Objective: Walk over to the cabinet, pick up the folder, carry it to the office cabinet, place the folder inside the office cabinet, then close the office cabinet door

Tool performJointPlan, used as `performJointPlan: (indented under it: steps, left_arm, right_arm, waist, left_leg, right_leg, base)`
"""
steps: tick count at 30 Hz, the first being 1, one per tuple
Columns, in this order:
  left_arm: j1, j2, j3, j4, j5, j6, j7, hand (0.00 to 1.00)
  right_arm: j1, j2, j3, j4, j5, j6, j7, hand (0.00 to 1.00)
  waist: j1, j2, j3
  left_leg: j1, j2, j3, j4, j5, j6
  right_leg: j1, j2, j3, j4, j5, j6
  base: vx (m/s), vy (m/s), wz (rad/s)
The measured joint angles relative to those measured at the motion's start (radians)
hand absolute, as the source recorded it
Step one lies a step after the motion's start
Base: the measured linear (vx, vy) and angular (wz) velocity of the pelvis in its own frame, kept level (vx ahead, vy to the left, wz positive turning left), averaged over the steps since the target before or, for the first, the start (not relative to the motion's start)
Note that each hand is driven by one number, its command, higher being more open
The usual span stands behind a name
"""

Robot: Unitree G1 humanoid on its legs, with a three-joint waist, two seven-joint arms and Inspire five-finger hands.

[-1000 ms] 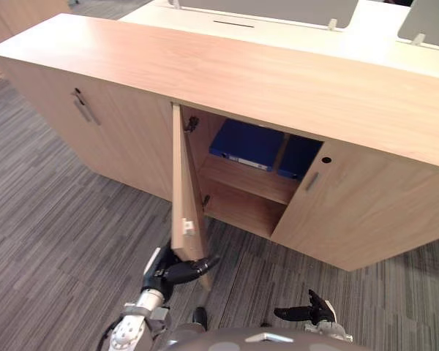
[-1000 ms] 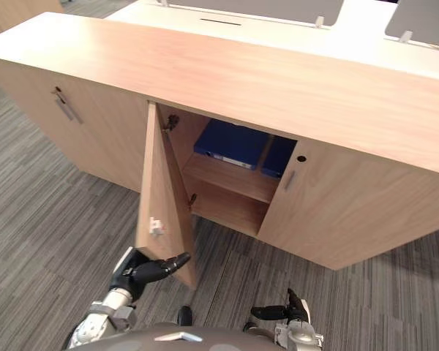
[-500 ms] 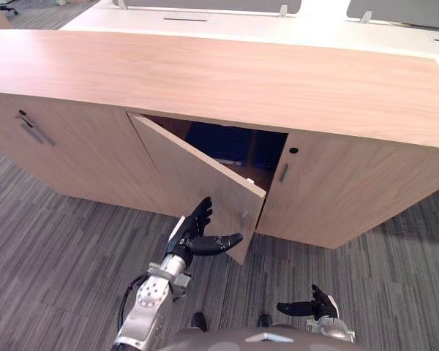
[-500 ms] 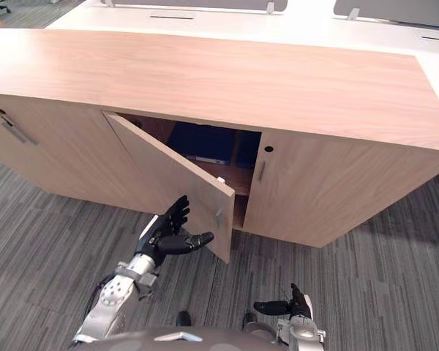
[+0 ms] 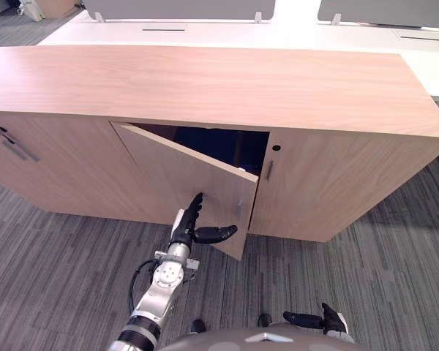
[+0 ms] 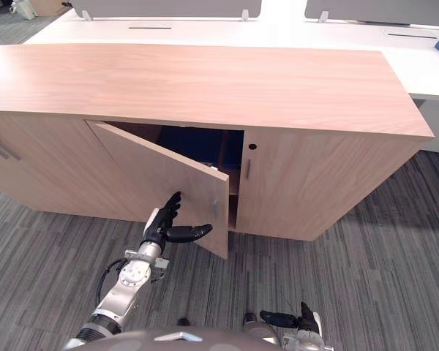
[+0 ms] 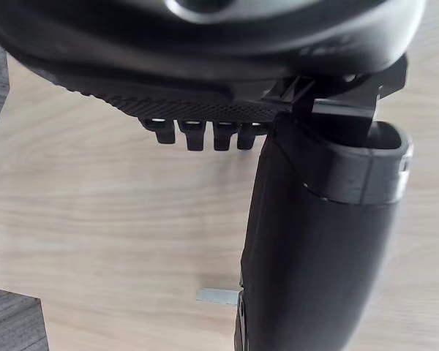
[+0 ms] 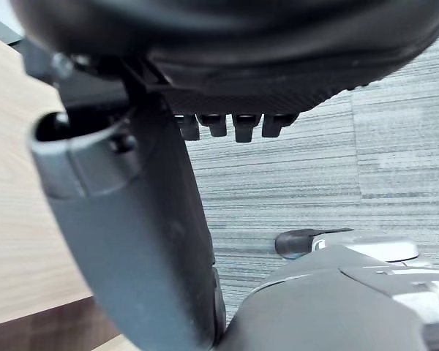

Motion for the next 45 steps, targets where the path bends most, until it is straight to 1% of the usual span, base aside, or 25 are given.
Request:
performJointPlan:
  steps: [3,10,17,21,25,29,33,36,39,42,45]
  left_arm:
    - [-0.027,0.001,0.001,0.022,0.005,0.0,0.02,1.0]
    - [-0.02,0.001,0.001,0.024,0.014,0.0,0.02,1.0]
    - [0.066,0.002,-0.003,0.024,0.03,0.0,-0.029,1.0]
    - [0.105,0.003,-0.003,0.042,0.031,0.0,-0.061,1.0]
    - [0.113,0.003,0.006,0.163,0.031,0.007,-0.093,1.0]
    - [0.122,-0.001,0.056,0.293,0.031,0.016,-0.106,1.0]
    - [0.121,-0.006,0.155,0.448,0.031,0.025,-0.102,1.0]
    - [0.119,-0.011,0.233,0.588,0.031,0.033,-0.098,1.0]
    - [0.123,-0.015,0.275,0.633,0.032,0.052,-0.082,1.0]
    - [0.122,-0.024,0.307,0.65,0.036,0.052,-0.07,1.0]
    - [0.121,-0.031,0.331,0.668,0.055,0.052,-0.066,1.0]
  right_arm:
    - [0.0,0.0,0.0,0.0,0.0,0.0,-0.002,1.0]
    - [0.0,0.001,0.0,0.001,0.0,0.0,-0.006,1.0]
    - [-0.009,0.006,0.0,0.021,0.0,0.001,-0.007,1.0]
    - [-0.011,0.006,-0.001,0.023,0.0,0.003,-0.006,1.0]
    - [-0.019,0.007,-0.013,0.039,0.0,0.004,-0.005,1.0]
    - [-0.021,0.015,-0.038,0.042,0.001,0.004,-0.005,1.0]
    - [-0.03,0.016,-0.038,0.068,0.002,0.005,-0.005,1.0]
    - [-0.036,0.016,-0.039,0.088,0.003,0.006,-0.004,1.0]
    - [-0.038,0.015,-0.045,0.099,0.004,0.007,-0.002,1.0]
    - [-0.042,0.019,-0.079,0.108,0.004,0.007,0.005,1.0]
    - [-0.045,0.019,-0.079,0.114,0.005,0.008,0.006,1.0]
  waist:
    - [-0.002,-0.001,-0.001]
    - [-0.004,-0.004,-0.002]
    - [-0.001,-0.015,-0.009]
    - [0.0,-0.015,-0.01]
    - [0.002,-0.015,-0.01]
    - [0.006,-0.017,-0.01]
    - [0.01,-0.023,-0.014]
    - [0.02,-0.03,-0.018]
    - [0.026,-0.033,-0.017]
    - [0.029,-0.032,-0.017]
    - [0.029,-0.031,-0.016]
  left_leg:
    - [-0.003,0.0,0.004,0.0,0.0,-0.001]
    - [-0.003,0.0,0.007,0.0,0.0,0.0]
    - [-0.003,-0.002,0.003,0.0,0.002,0.002]
    - [-0.003,-0.003,-0.002,0.0,0.002,0.001]
    - [0.002,-0.003,-0.011,0.0,0.004,0.001]
    - [0.003,-0.003,-0.016,-0.002,0.007,0.001]
    - [0.004,-0.003,-0.023,-0.005,0.009,0.002]
    - [0.011,-0.004,-0.029,-0.005,0.009,0.002]
    - [0.009,-0.007,-0.038,-0.006,0.011,0.003]
    - [0.009,-0.012,-0.043,-0.006,0.012,0.004]
    - [0.009,-0.016,-0.045,-0.006,0.012,0.004]
  right_leg:
    - [0.001,0.001,0.003,-0.012,0.008,0.0]
    - [0.001,0.001,0.009,-0.013,0.015,0.002]
    - [0.001,-0.001,0.007,-0.014,0.016,0.003]
    - [0.004,-0.001,0.001,-0.016,0.016,0.003]
    - [0.016,-0.001,-0.008,-0.019,0.015,0.003]
    - [0.019,-0.001,-0.012,-0.019,0.015,0.003]
    - [0.024,-0.001,-0.019,-0.019,0.015,0.003]
    - [0.035,-0.003,-0.028,-0.023,0.014,0.004]
    - [0.038,-0.006,-0.037,-0.022,0.013,0.006]
    - [0.04,-0.011,-0.041,-0.02,0.01,0.01]
    - [0.04,-0.015,-0.041,-0.018,0.008,0.012]
  base:
    - [0.0,0.004,-0.04]
    - [-0.02,0.002,-0.01]
    - [-0.03,0.003,0.0]
    - [-0.01,-0.002,0.03]
    - [-0.02,-0.003,0.06]
    - [-0.03,0.0,0.03]
    - [-0.04,0.0,0.05]
    - [-0.03,0.003,0.07]
    - [-0.03,0.006,0.09]
    - [-0.02,0.012,0.06]
    - [0.0,0.005,0.01]
